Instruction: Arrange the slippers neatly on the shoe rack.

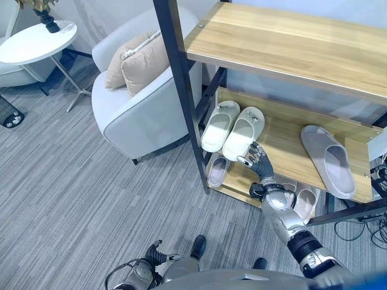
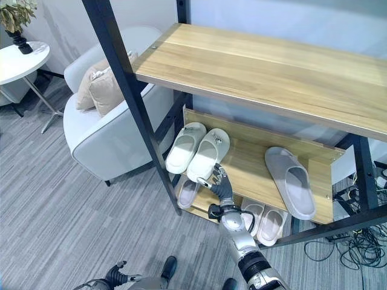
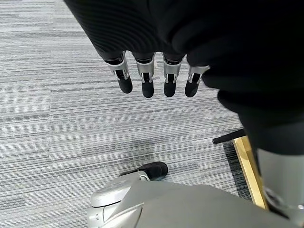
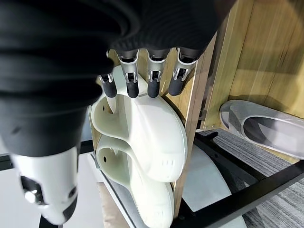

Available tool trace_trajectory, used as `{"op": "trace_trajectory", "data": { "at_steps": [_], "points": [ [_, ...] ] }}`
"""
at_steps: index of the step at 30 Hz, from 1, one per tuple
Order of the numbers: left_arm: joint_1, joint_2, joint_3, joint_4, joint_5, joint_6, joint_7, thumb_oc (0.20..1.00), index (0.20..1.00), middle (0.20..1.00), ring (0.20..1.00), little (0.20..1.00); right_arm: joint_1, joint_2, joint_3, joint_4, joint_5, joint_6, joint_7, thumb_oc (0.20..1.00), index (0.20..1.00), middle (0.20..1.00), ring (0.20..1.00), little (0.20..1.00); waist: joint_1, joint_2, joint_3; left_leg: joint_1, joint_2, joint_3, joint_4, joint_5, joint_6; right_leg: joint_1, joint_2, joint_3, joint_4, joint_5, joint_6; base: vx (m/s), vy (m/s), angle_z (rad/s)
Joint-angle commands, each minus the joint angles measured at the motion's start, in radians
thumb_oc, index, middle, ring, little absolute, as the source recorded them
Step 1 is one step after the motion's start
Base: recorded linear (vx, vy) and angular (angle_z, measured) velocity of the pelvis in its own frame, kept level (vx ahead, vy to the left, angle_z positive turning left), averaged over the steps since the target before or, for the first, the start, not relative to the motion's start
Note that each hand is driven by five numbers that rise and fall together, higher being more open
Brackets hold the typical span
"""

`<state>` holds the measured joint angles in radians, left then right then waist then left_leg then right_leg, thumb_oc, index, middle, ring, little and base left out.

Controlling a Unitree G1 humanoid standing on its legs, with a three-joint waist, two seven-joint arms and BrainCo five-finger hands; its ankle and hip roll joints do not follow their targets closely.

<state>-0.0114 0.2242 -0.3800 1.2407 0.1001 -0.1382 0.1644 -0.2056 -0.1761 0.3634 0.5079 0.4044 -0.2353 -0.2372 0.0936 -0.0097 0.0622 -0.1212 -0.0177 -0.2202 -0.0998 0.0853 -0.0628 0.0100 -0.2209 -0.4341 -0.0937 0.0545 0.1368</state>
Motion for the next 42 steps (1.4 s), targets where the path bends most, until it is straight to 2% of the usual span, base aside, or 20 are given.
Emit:
{"op": "trace_trajectory", "data": {
  "at_steps": [1, 7, 10, 12, 15, 20, 27, 29, 31, 35, 38, 41, 42],
  "points": [
    [0.011, -0.084, -0.014, 0.100, 0.047, -0.011, 0.006, 1.000, 1.000, 1.000, 1.000, 1.000, 0.000, -0.035, -0.021, -0.163, -0.219, -0.061, -0.042, 1.000, 1.000, 1.000, 1.000, 1.000, 0.000, 0.001, -0.004, 0.044, -0.001, 0.138, 0.013, -0.100, 0.011, 0.049, -0.026, 0.058, 0.006, -0.044, 0.049, 0.01, -0.018, -0.04],
    [0.029, -0.090, 0.001, 0.102, 0.063, -0.015, -0.021, 1.000, 1.000, 1.000, 1.000, 1.000, 0.001, -0.104, -0.102, -0.280, -0.351, -0.073, -0.096, 1.000, 1.000, 1.000, 1.000, 1.000, -0.005, 0.000, -0.008, 0.057, 0.005, 0.151, 0.013, -0.103, 0.011, 0.054, -0.019, 0.073, 0.006, -0.050, 0.048, 0.02, -0.042, -0.08],
    [0.038, -0.084, 0.024, 0.101, 0.077, -0.022, -0.037, 1.000, 1.000, 1.000, 1.000, 1.000, 0.011, -0.179, -0.177, -0.292, -0.456, -0.062, -0.124, 1.000, 1.000, 1.000, 1.000, 1.000, -0.006, -0.003, -0.013, 0.063, 0.008, 0.152, 0.013, -0.107, 0.011, 0.059, -0.014, 0.076, 0.006, -0.056, 0.047, 0.04, -0.043, -0.07],
    [0.046, -0.077, 0.038, 0.094, 0.092, -0.031, -0.050, 1.000, 1.000, 1.000, 1.000, 1.000, 0.025, -0.246, -0.252, -0.291, -0.577, -0.052, -0.175, 1.000, 1.000, 1.000, 1.000, 1.000, -0.006, -0.002, -0.015, 0.069, 0.009, 0.154, 0.013, -0.111, 0.010, 0.064, -0.011, 0.075, 0.006, -0.059, 0.047, 0.05, -0.048, -0.02],
    [0.063, -0.056, 0.048, 0.091, 0.125, -0.045, -0.086, 1.000, 1.000, 1.000, 1.000, 1.000, 0.039, -0.376, -0.343, -0.214, -0.748, -0.009, -0.237, 1.000, 1.000, 1.000, 1.000, 1.000, -0.007, -0.005, -0.015, 0.072, 0.013, 0.155, 0.013, -0.112, 0.006, 0.063, -0.004, 0.071, 0.007, -0.060, 0.051, 0.03, -0.062, -0.05],
    [0.070, -0.052, 0.046, 0.092, 0.120, -0.051, -0.103, 1.000, 1.000, 1.000, 1.000, 1.000, 0.020, -0.439, -0.367, -0.112, -0.817, 0.058, -0.262, 1.000, 1.000, 1.000, 1.000, 1.000, -0.010, -0.003, -0.012, 0.070, 0.017, 0.159, 0.013, -0.113, 0.004, 0.057, -0.001, 0.077, 0.006, -0.058, 0.051, 0.00, -0.044, -0.05],
    [0.064, -0.055, 0.044, 0.097, 0.085, -0.042, -0.094, 1.000, 1.000, 1.000, 1.000, 1.000, -0.019, -0.385, -0.304, 0.083, -0.779, 0.126, -0.237, 1.000, 1.000, 1.000, 1.000, 1.000, -0.017, -0.004, -0.009, 0.071, 0.019, 0.171, 0.013, -0.115, 0.006, 0.053, 0.003, 0.097, 0.006, -0.058, 0.047, 0.01, -0.027, -0.03],
    [0.064, -0.054, 0.048, 0.096, 0.085, -0.041, -0.091, 1.000, 1.000, 1.000, 1.000, 1.000, -0.020, -0.385, -0.284, 0.102, -0.807, 0.138, -0.233, 1.000, 1.000, 1.000, 1.000, 1.000, -0.018, -0.003, -0.008, 0.073, 0.019, 0.173, 0.013, -0.116, 0.005, 0.053, 0.004, 0.099, 0.006, -0.059, 0.047, 0.00, 0.000, 0.00],
    [0.064, -0.054, 0.052, 0.093, 0.085, -0.041, -0.083, 1.000, 1.000, 1.000, 1.000, 1.000, -0.023, -0.377, -0.252, 0.169, -0.879, 0.179, -0.250, 1.000, 1.000, 1.000, 1.000, 1.000, -0.019, -0.003, -0.009, 0.074, 0.018, 0.178, 0.013, -0.118, 0.005, 0.054, 0.004, 0.101, 0.006, -0.058, 0.047, 0.00, 0.000, 0.00],
    [0.067, -0.058, 0.053, 0.094, 0.084, -0.039, -0.073, 1.000, 1.000, 1.000, 1.000, 1.000, -0.033, -0.356, -0.258, 0.224, -0.895, 0.218, -0.292, 1.000, 1.000, 1.000, 1.000, 1.000, -0.021, -0.002, -0.010, 0.076, 0.017, 0.181, 0.013, -0.121, 0.006, 0.055, 0.002, 0.104, 0.006, -0.057, 0.047, 0.00, 0.000, 0.00],
    [0.068, -0.061, 0.052, 0.102, 0.080, -0.035, -0.060, 1.000, 1.000, 1.000, 1.000, 1.000, -0.034, -0.330, -0.272, 0.249, -0.857, 0.225, -0.315, 1.000, 1.000, 1.000, 1.000, 1.000, -0.024, -0.003, -0.011, 0.077, 0.017, 0.184, 0.013, -0.122, 0.008, 0.053, 0.001, 0.107, 0.006, -0.055, 0.047, 0.00, 0.000, 0.00],
    [0.068, -0.060, 0.057, 0.108, 0.072, -0.026, -0.054, 1.000, 1.000, 1.000, 1.000, 1.000, -0.035, -0.308, -0.261, 0.277, -0.816, 0.234, -0.297, 1.000, 1.000, 1.000, 1.000, 1.000, -0.026, -0.008, -0.014, 0.078, 0.016, 0.188, 0.013, -0.124, 0.010, 0.051, 0.000, 0.110, 0.006, -0.053, 0.047, 0.00, 0.000, 0.00],
    [0.067, -0.058, 0.058, 0.109, 0.065, -0.021, -0.053, 1.000, 1.000, 1.000, 1.000, 1.000, -0.039, -0.298, -0.244, 0.301, -0.796, 0.238, -0.275, 0.432, 0.432, 0.432, 0.432, 0.432, -0.026, -0.011, -0.014, 0.078, 0.016, 0.190, 0.013, -0.125, 0.011, 0.052, -0.001, 0.111, 0.006, -0.052, 0.047, 0.02, 0.009, -0.05]
  ]
}}
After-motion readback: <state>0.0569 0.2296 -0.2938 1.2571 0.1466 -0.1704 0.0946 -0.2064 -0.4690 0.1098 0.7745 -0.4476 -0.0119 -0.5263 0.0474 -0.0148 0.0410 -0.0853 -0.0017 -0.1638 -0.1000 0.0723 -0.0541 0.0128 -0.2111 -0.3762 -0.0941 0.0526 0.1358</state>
